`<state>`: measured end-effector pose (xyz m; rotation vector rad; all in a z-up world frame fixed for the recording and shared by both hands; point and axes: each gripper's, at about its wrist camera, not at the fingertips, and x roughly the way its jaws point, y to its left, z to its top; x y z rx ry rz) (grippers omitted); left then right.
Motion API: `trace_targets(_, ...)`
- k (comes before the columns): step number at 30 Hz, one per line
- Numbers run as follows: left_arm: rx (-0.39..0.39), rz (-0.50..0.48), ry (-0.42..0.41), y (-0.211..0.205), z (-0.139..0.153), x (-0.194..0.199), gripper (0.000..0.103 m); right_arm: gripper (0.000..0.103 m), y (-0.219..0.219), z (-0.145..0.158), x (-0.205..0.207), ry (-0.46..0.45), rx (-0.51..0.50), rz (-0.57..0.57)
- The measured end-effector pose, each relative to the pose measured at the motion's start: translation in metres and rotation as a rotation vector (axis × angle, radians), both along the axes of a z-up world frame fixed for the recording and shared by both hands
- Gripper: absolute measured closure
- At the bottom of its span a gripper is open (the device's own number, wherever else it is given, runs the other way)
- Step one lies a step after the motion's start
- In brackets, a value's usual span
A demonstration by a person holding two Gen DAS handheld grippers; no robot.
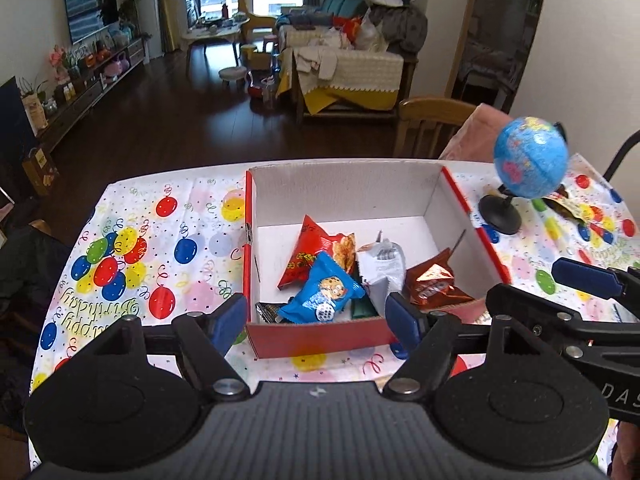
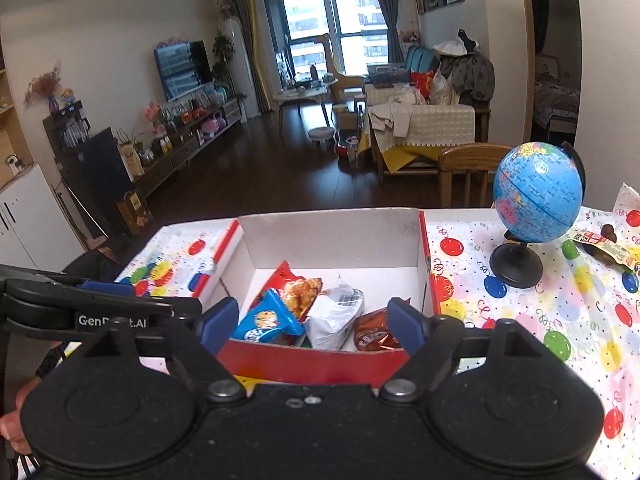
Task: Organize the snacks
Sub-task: 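Withdraw both tools from the red box back toward the snack pile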
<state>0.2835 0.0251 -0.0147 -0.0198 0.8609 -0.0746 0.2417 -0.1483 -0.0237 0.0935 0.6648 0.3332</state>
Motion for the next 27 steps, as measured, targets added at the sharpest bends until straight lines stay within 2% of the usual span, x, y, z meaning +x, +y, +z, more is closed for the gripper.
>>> trace_targets(8, -0.042, -0.047, -0.053, 0.007, 0.018, -0.044, 0.027, 0.019, 0.002, 0.012, -0.040, -0.032, 0.030, -0.003)
trace_targets(16, -0.077, -0.068, -0.057, 0.013, 0.018, -0.080, 0.027, 0.017, 0.004, 0.018, -0.078, -0.070, 0.034, -0.013)
trace_targets(18, -0.083, -0.065, -0.042, 0.016, 0.016, -0.086, 0.018, 0.014, 0.002, 0.015, -0.085, -0.062, 0.041, -0.027)
trace_targets(22, -0.102, -0.073, -0.026, 0.020, 0.005, -0.098, 0.016, 0.012, 0.002, 0.003, -0.096, -0.035, 0.049, -0.043)
trace_targets(24, -0.097, -0.075, -0.011, 0.022, -0.003, -0.103, 0.009, 0.009, 0.002, -0.005, -0.101, -0.019, 0.051, -0.051)
trace_targets(27, -0.093, -0.067, -0.001, 0.023, -0.017, -0.110, 0.005, 0.007, 0.004, -0.022, -0.110, 0.005, 0.047, -0.064)
